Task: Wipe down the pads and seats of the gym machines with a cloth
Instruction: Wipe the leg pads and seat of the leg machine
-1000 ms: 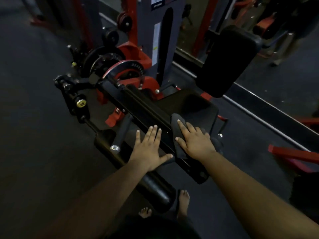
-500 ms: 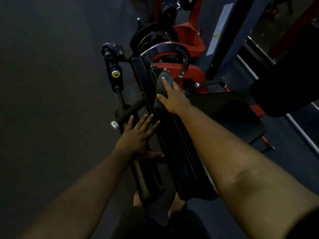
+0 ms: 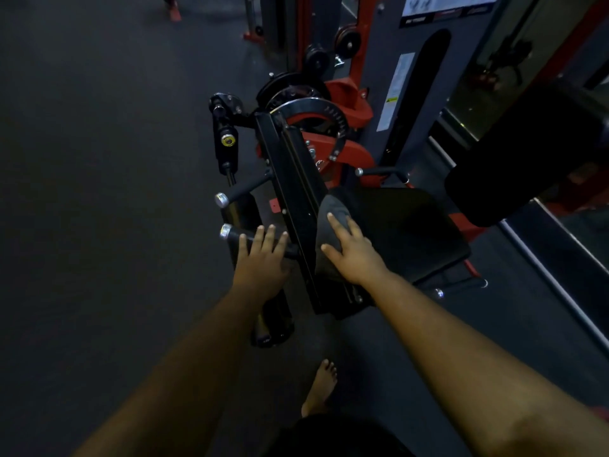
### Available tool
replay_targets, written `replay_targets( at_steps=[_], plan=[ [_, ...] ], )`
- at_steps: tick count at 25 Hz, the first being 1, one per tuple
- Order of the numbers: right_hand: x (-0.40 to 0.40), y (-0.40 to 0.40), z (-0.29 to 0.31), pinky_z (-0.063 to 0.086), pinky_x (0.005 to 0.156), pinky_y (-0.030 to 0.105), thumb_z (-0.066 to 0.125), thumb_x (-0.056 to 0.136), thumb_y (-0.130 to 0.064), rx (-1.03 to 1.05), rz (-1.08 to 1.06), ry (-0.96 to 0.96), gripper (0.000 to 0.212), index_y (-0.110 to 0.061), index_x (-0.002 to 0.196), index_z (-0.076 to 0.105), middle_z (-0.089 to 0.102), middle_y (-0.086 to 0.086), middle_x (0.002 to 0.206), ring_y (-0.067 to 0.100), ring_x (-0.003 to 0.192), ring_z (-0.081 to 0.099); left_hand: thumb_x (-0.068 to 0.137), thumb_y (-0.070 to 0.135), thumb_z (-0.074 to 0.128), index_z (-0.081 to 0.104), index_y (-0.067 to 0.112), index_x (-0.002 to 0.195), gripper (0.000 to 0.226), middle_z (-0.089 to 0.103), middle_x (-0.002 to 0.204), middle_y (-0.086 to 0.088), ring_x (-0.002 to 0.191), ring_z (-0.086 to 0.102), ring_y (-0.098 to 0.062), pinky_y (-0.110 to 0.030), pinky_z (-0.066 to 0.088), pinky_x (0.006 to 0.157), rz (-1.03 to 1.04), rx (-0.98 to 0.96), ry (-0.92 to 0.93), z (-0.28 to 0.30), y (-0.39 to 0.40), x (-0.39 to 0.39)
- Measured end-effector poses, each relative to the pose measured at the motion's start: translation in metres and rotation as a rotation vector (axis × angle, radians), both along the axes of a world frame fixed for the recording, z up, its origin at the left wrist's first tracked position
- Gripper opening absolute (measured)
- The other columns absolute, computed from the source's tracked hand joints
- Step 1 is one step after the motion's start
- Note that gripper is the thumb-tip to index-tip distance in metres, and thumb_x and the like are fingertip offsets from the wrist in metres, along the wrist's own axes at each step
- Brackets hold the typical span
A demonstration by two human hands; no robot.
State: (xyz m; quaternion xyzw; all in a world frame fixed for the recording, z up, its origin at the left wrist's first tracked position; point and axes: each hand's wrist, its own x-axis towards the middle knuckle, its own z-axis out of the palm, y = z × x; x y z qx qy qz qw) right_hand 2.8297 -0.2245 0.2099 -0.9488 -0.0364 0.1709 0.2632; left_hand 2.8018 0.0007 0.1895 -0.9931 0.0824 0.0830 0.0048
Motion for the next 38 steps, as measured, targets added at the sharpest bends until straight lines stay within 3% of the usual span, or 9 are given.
replay_targets(
  at_steps=[6,11,14,19,24,26,30,34,38],
  plan=[
    [-0.099,-0.038,-0.004,0.039,0.111,0.051,0.038,0.103,-0.056,-0.035,-0.003,-0.032,0.06,-0.053,0.156,0.01,0.011,0.001,0.168,0.037,0.142,0.03,0.1,0.064,0.03,0.006,0.028,0.162,0.075,-0.001,0.17,-0.004,0.157,-0.002,-0.024,-0.054,0.0,0.124,0.001,-0.127,0.192,0.024,-0.026,-0.06],
    [-0.122,-0.076,0.007,0.052,0.092,0.041,0.047,0.103,-0.044,-0.036,0.017,-0.174,0.049,-0.045,0.15,0.036,0.049,-0.002,0.141,0.024,0.122,0.055,0.096,0.073,0.032,0.007,0.029,0.162,0.083,0.003,0.17,-0.003,0.157,0.0,-0.022,-0.05,0.006,0.126,0.009,-0.244,0.147,0.037,-0.06,-0.085],
    [-0.128,-0.111,0.011,0.051,0.091,0.037,0.051,0.101,-0.047,0.009,-0.072,-0.2,0.045,-0.042,0.145,0.045,0.056,-0.007,0.133,0.019,0.119,0.058,0.095,0.073,0.037,0.017,0.027,0.16,0.082,0.012,0.169,-0.003,0.156,0.007,-0.022,-0.048,0.008,0.126,-0.057,-0.264,0.039,0.043,-0.09,-0.087],
    [-0.101,-0.183,0.017,0.047,0.096,0.032,0.059,0.1,-0.039,0.389,-0.23,-0.162,0.038,-0.032,0.137,0.053,0.058,-0.004,0.135,0.017,0.121,0.056,0.089,0.07,0.055,0.054,0.025,0.137,0.066,0.057,0.135,0.001,0.13,0.05,-0.019,-0.039,0.037,0.113,-0.169,-0.398,-0.036,0.049,-0.166,-0.065],
    [-0.065,-0.249,0.028,0.054,0.093,0.036,0.056,0.102,-0.041,0.852,-0.52,0.025,0.035,-0.029,0.133,0.047,0.063,0.004,0.126,0.017,0.109,0.064,0.082,0.061,0.074,0.062,0.021,0.129,0.063,0.065,0.119,0.006,0.11,0.062,-0.011,-0.032,0.052,0.097,0.062,-0.833,0.421,0.04,-0.269,-0.054],
    [-0.057,-0.268,0.031,0.058,0.092,0.043,0.059,0.1,-0.038,1.0,-0.573,0.143,0.041,-0.031,0.138,0.044,0.064,0.007,0.127,0.022,0.108,0.067,0.084,0.046,0.078,0.065,0.015,0.119,0.049,0.071,0.109,0.002,0.101,0.068,-0.015,-0.034,0.056,0.092,0.178,-1.035,0.419,0.037,-0.303,-0.049],
    [-0.056,-0.287,0.04,0.059,0.068,0.029,0.061,0.1,-0.016,1.107,-0.559,0.228,0.054,-0.027,0.147,0.037,0.064,0.008,0.124,0.019,0.101,0.07,0.09,0.025,0.075,0.066,0.011,0.103,0.022,0.073,0.097,-0.007,0.091,0.072,-0.02,-0.043,0.059,0.09,0.379,-1.254,0.313,0.04,-0.334,-0.044],
    [-0.072,-0.303,0.027,0.056,0.082,0.029,0.068,0.095,-0.014,0.903,-0.353,0.197,0.078,-0.032,0.157,0.024,0.045,0.001,0.152,0.014,0.121,0.059,0.095,0.018,0.067,0.065,0.005,0.104,0.016,0.073,0.096,-0.011,0.093,0.071,-0.024,-0.042,0.057,0.088,0.493,-1.433,0.217,0.052,-0.342,-0.039],
    [-0.102,-0.302,0.022,0.039,0.101,0.026,0.075,0.089,-0.039,0.412,-0.207,-0.209,0.075,-0.019,0.15,0.037,0.036,-0.002,0.147,0.01,0.129,0.041,0.1,0.018,0.062,0.063,0.004,0.112,0.019,0.074,0.105,-0.017,0.1,0.072,-0.029,-0.04,0.059,0.088,0.558,-1.655,0.273,0.061,-0.346,-0.035]
  ],
)
